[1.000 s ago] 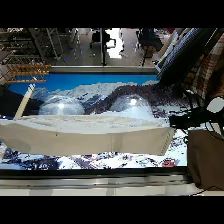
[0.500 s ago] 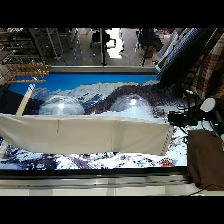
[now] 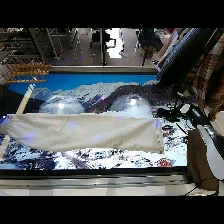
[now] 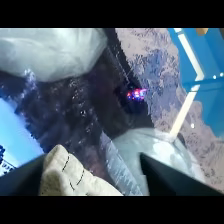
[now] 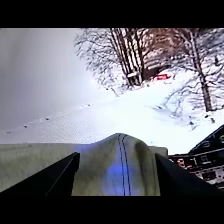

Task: Fold the clothes and pants, and hang the long-sleeved shirts on hangers.

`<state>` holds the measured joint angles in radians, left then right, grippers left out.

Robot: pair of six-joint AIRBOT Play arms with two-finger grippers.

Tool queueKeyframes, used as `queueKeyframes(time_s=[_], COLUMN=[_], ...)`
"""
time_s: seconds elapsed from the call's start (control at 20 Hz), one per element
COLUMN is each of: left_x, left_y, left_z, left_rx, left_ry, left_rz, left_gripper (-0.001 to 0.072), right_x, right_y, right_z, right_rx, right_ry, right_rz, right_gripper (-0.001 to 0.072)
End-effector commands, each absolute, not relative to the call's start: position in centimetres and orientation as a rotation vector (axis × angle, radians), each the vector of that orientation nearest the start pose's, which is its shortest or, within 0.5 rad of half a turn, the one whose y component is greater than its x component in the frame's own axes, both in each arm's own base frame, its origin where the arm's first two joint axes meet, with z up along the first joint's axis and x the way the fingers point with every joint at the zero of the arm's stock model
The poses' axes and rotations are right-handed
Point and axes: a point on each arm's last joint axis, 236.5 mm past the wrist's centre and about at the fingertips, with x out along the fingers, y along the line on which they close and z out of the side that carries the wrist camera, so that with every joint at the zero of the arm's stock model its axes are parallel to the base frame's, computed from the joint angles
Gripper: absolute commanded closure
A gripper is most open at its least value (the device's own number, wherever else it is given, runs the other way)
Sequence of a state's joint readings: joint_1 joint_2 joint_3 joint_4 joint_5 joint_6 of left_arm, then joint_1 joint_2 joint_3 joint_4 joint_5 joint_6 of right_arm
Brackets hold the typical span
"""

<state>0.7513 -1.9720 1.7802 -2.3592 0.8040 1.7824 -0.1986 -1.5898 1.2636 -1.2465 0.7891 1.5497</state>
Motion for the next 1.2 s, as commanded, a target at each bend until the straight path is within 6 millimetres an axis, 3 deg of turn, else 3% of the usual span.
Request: queueKeyframes(time_s=[0.0,0.15,0.2,0.25,0.4,0.5,0.55,0.7,0.8,0.9,0.95,1.05,1.15], left_x=[52.1,48.4,47.4,46.4,44.5,44.1,44.1,44.8,45.7,46.4,46.5,46.2,45.9], left_y=[33.3,31.6,30.5,28.9,24.1,21.1,19.7,14.5,10.5,6.3,4.5,1.2,-1.9], left_z=[0.3,2.6,3.3,3.9,4.8,4.9,4.9,4.9,4.9,4.6,4.2,3.0,2.3], left_rx=[-0.884,-0.866,-0.843,-0.81,-0.79,-0.786,-0.78,-0.729,-0.658,-0.6,-0.562,-0.46,-0.408], left_ry=[0.623,0.728,0.768,0.817,0.944,1.013,1.04,1.12,1.154,1.193,1.224,1.296,1.345], left_rz=[0.328,0.22,0.168,0.099,-0.06,-0.142,-0.178,-0.304,-0.399,-0.473,-0.498,-0.531,-0.563], left_gripper=[0.0013,0.0021,0.0073,0.0188,0.0391,0.0638,0.0684,0.0688,0.0688,0.0689,0.0689,0.0689,0.0689], right_x=[46.5,38.7,37.1,36.1,35.5,35.9,36.3,37.5,37.8,37.9,37.8,37.5,36.7], right_y=[-5.2,-4.0,-3.4,-3.3,-3.3,-2.9,-2.3,0.4,1.6,1.5,0.6,-2.4,-7.1], right_z=[-5.7,-6.5,-6.5,-6.7,-7.5,-7.9,-8.2,-9.7,-11.3,-11.4,-11.2,-9.8,-8.0], right_rx=[0.484,0.56,0.61,0.654,0.722,0.728,0.727,0.766,0.772,0.749,0.719,0.627,0.503], right_ry=[1.168,1.457,1.497,1.506,1.442,1.408,1.397,1.392,1.412,1.413,1.411,1.392,1.374], right_rz=[-0.084,0.107,0.17,0.208,0.283,0.335,0.36,0.426,0.435,0.431,0.415,0.328,0.148], right_gripper=[0.0152,0.0149,0.0149,0.0149,0.0149,0.0151,0.0151,0.0163,0.0299,0.0561,0.0684,0.0685,0.0686])
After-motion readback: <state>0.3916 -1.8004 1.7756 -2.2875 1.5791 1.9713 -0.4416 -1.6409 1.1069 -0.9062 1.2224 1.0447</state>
